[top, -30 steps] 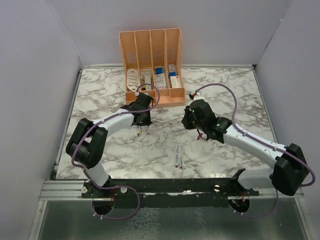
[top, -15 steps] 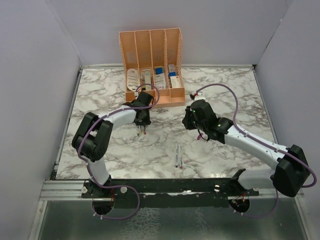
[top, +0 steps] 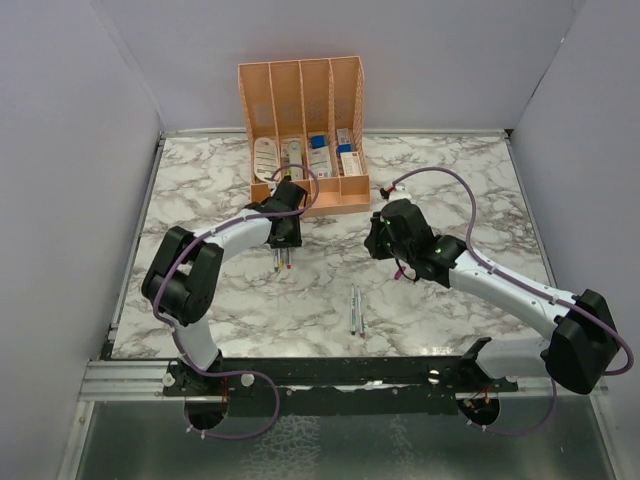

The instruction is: Insert the pens into the pen caps

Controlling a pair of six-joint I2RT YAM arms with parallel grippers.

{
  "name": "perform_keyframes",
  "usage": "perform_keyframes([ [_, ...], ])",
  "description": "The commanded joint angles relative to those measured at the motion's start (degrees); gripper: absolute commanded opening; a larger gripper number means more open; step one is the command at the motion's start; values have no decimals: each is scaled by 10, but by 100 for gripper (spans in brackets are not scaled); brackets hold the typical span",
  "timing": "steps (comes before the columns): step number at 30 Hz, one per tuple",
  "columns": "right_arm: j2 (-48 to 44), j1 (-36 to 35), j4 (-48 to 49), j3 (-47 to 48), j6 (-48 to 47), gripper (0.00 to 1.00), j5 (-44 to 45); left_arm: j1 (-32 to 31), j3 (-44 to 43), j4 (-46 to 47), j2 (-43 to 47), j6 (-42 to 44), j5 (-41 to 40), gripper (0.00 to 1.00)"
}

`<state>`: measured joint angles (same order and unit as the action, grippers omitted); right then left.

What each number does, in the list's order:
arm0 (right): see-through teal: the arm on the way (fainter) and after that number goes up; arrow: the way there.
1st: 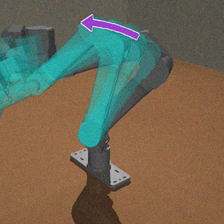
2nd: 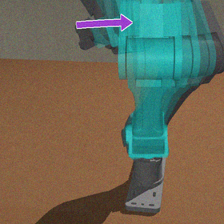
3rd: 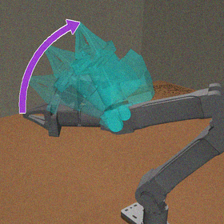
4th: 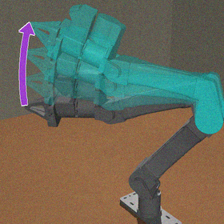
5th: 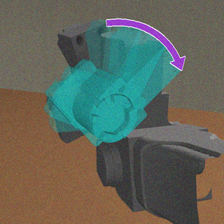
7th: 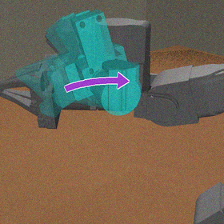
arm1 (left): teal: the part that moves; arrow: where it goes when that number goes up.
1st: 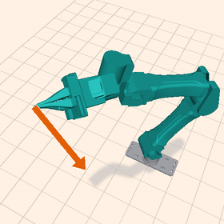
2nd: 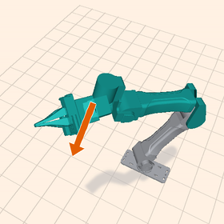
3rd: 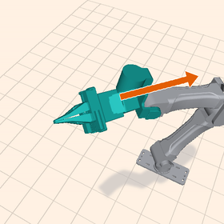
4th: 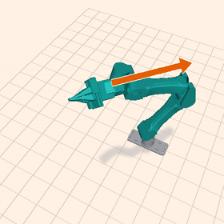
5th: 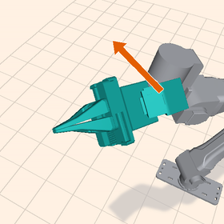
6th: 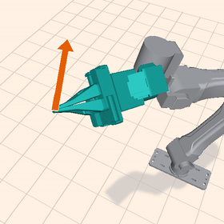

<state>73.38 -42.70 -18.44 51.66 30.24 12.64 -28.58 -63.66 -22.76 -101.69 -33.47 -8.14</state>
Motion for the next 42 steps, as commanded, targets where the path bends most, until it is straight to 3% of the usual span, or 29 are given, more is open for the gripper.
perform_keyframes([
  [1, -11, -1, 2, -3, 9, 7, 11, 2, -26, -5, 50, 4, 15, 36],
  [8, -13, -1, 1, -11, 17, 9, 43, -14, -9, -10, 112, -14, 56, 35],
  [13, -6, 5, -18, -8, 29, 13, 83, -85, 6, -40, 126, -32, 79, 35],
  [14, -5, 10, -23, -7, 32, 19, 89, -102, 6, -45, 124, -38, 85, 35],
  [16, -3, 25, -31, -4, 34, 45, 95, -136, 4, -50, 114, -51, 100, 35],
  [23, -35, 94, -9, -34, 37, 76, 42, -197, 6, -63, 102, -83, 108, 35],
  [42, -136, 145, -13, -101, 70, 68, 117, -284, -71, -145, 9, -57, 135, 35],
])
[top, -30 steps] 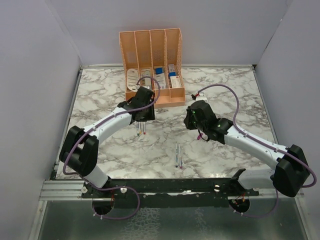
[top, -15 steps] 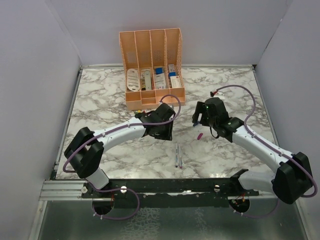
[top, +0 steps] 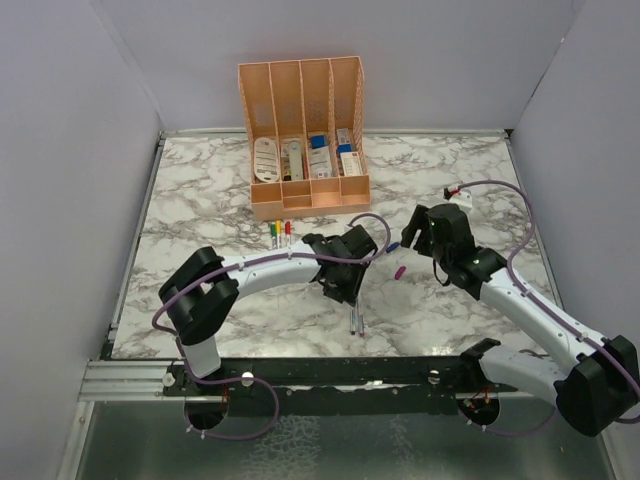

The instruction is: Insert the pens into the pen caps

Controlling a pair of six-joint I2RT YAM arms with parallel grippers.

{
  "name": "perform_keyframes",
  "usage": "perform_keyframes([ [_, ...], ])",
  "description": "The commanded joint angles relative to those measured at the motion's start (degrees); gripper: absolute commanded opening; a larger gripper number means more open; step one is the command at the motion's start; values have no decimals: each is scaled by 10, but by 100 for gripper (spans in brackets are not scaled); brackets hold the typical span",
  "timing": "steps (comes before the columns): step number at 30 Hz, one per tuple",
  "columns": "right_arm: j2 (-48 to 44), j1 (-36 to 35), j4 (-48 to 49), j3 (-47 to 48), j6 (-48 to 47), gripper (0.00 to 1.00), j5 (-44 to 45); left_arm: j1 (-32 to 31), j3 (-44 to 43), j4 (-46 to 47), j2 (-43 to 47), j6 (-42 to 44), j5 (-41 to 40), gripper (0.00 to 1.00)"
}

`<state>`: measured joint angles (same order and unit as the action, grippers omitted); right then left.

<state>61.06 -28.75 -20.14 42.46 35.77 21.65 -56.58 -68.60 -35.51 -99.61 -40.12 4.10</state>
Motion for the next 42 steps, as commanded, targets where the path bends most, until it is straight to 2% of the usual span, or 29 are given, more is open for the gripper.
perform_keyframes([
  [1, -14, 5, 2, -10, 16, 68, 26, -5, -23, -18, -15, 10, 14, 35],
  [19, -18, 8, 0, -16, 20, 68, 1, -20, -50, -23, -77, 42, 38, 36],
  [42, -5, 8, 7, -15, 19, 67, -8, -19, -45, -28, -101, 59, 45, 36],
])
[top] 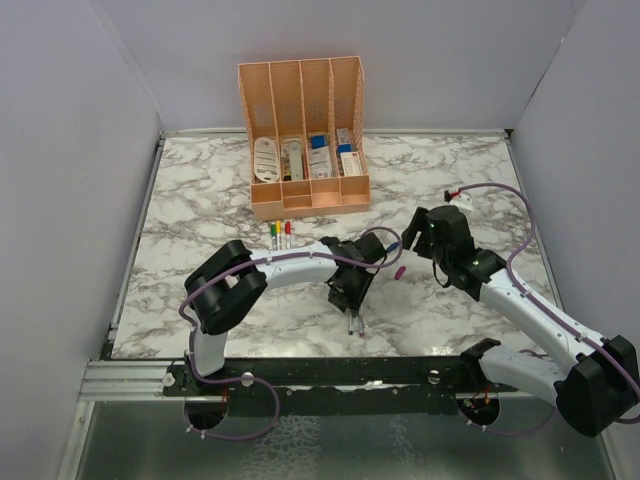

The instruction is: Insert the pens into the pen caps

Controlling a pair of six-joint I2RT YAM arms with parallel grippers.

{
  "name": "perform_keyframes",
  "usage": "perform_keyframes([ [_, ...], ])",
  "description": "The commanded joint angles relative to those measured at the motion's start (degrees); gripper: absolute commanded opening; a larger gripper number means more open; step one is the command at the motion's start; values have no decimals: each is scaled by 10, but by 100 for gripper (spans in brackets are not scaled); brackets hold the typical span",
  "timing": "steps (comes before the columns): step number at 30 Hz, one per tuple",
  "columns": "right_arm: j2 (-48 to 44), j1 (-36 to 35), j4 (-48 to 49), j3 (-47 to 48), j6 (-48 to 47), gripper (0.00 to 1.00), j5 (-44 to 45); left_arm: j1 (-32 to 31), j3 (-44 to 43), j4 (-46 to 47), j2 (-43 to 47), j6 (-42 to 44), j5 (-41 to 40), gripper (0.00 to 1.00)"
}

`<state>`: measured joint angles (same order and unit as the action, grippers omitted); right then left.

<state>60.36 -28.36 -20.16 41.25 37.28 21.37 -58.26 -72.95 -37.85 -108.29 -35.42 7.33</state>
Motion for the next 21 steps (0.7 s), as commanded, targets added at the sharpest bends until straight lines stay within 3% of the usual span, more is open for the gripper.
perform_keyframes([
  [1, 3, 4, 8, -3, 4, 67, -6, -2, -1, -5, -16, 12, 13, 36],
  [21, 11, 6, 13, -12, 12, 67, -1, 33, 74, -29, -17, 41, -37, 34],
])
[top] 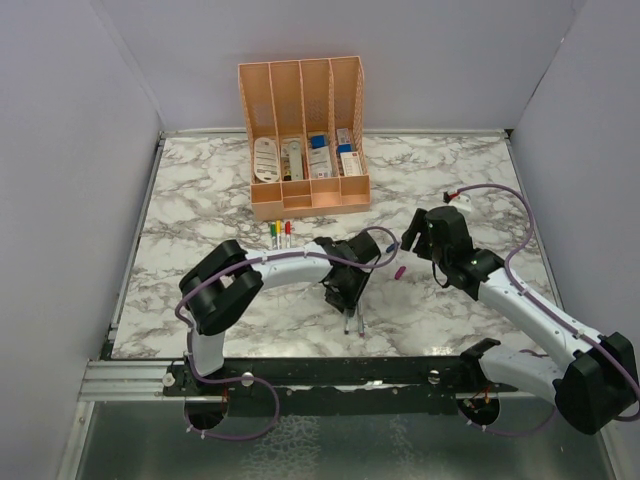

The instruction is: Insert the pens into the pen caps

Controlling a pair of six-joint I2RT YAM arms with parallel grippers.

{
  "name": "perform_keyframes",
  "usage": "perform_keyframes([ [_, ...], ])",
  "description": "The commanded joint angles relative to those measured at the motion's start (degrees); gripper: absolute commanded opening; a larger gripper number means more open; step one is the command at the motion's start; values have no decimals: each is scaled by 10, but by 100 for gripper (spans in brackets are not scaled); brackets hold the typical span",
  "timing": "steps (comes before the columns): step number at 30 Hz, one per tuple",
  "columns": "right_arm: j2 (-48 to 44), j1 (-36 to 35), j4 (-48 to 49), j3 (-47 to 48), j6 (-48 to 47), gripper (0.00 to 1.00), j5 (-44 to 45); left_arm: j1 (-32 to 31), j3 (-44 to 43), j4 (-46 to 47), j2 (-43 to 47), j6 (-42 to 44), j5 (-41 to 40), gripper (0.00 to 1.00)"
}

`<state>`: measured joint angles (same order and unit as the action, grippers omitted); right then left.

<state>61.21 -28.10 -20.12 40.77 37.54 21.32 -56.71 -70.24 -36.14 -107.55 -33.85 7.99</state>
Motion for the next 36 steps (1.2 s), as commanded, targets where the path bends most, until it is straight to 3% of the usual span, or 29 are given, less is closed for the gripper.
perform_keyframes([
  [1, 3, 4, 13, -7, 10, 67, -1, 20, 48, -51, -25, 28, -51, 34],
  [16, 4, 9, 22, -9, 11, 66, -13, 72, 12, -121, -63, 59, -191, 35],
  [36, 2, 10, 18, 0, 8, 66, -19, 76, 7, -32, -96, 134, -157, 34],
])
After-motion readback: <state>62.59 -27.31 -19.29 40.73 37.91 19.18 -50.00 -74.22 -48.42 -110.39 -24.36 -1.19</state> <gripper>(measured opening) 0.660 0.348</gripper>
